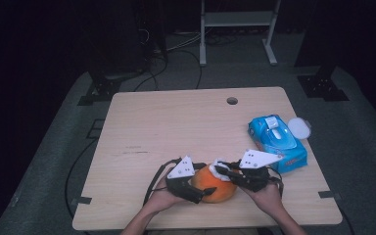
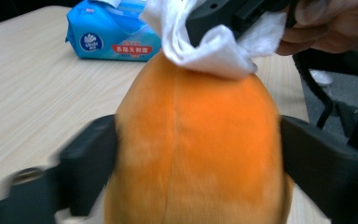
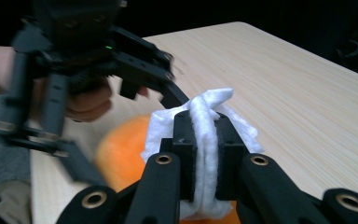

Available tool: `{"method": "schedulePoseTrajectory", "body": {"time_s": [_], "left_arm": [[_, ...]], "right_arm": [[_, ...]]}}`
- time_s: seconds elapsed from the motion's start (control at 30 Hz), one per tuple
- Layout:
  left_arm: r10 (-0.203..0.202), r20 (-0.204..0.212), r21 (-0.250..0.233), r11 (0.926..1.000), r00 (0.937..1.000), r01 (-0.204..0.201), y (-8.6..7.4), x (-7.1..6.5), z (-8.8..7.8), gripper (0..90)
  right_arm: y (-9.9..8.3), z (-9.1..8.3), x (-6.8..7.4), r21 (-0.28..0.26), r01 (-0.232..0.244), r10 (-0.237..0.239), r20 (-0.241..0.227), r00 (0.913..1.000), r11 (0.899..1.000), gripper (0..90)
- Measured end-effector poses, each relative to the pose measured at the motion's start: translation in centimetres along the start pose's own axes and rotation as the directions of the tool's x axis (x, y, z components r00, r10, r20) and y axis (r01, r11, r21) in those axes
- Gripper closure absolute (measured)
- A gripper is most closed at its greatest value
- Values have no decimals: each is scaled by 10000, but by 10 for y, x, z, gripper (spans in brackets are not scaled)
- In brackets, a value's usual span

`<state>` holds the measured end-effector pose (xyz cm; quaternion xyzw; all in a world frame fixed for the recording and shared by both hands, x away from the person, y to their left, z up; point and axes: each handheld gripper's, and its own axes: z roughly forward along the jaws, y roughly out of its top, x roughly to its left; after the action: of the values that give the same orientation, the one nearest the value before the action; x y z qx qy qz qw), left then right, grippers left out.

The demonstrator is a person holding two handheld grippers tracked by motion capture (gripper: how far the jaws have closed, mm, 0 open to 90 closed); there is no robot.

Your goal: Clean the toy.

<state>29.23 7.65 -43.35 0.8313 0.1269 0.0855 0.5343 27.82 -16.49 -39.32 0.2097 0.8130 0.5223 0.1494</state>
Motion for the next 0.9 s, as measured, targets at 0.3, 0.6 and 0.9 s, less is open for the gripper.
{"method": "schedulePoseTrajectory", "body": {"time_s": [0.3,0.6,0.9], "left_arm": [[1288,-635,-391,9906,9896,-1314,-3,-4,-7,342],[1030,-224,-5,9947,9944,-1030,-3,-2,-7,286],[624,-45,9,9981,9980,-624,-1,2,-5,142]], "right_arm": [[-3,-10,-15,-90,-315,319,433,9986,9995,810],[1,5,7,101,386,-386,1,9993,9992,811],[-3,-1,-4,57,-75,74,188,9998,10000,810]]}}
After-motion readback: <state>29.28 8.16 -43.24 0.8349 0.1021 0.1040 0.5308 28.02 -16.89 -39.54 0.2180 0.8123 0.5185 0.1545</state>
